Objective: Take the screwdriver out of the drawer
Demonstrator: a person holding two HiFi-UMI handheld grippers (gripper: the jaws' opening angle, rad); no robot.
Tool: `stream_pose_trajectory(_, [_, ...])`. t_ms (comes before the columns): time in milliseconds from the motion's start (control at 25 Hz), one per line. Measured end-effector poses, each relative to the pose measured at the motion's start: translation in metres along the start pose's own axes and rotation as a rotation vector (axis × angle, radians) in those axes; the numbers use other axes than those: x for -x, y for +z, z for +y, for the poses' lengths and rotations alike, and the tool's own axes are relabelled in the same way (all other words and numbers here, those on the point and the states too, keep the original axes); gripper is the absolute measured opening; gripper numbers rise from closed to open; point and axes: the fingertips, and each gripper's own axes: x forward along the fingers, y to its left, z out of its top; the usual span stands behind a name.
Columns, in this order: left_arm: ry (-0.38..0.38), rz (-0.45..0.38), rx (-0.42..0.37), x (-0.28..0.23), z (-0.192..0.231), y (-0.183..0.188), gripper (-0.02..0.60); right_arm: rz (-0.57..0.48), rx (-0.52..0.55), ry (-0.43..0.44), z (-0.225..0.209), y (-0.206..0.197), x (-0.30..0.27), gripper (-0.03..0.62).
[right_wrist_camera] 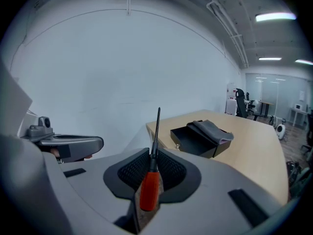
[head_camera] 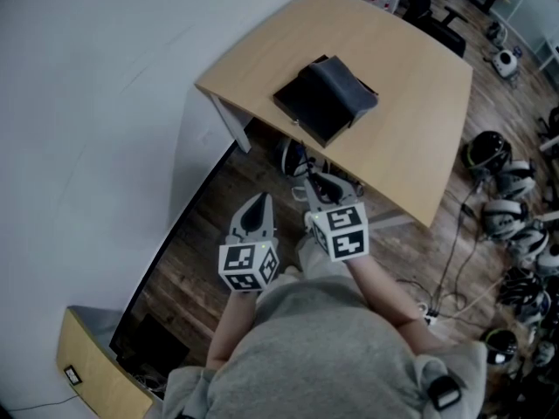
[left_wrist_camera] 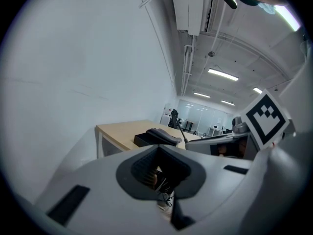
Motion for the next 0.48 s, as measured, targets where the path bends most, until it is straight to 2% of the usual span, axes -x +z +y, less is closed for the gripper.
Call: stream_pose_trajectory(480, [0.005,-0.011,0.009,0.039,-0.007,-0.019,0.0,-0.034,0.02,0.007,0.028,-0.017,0.034,0.057])
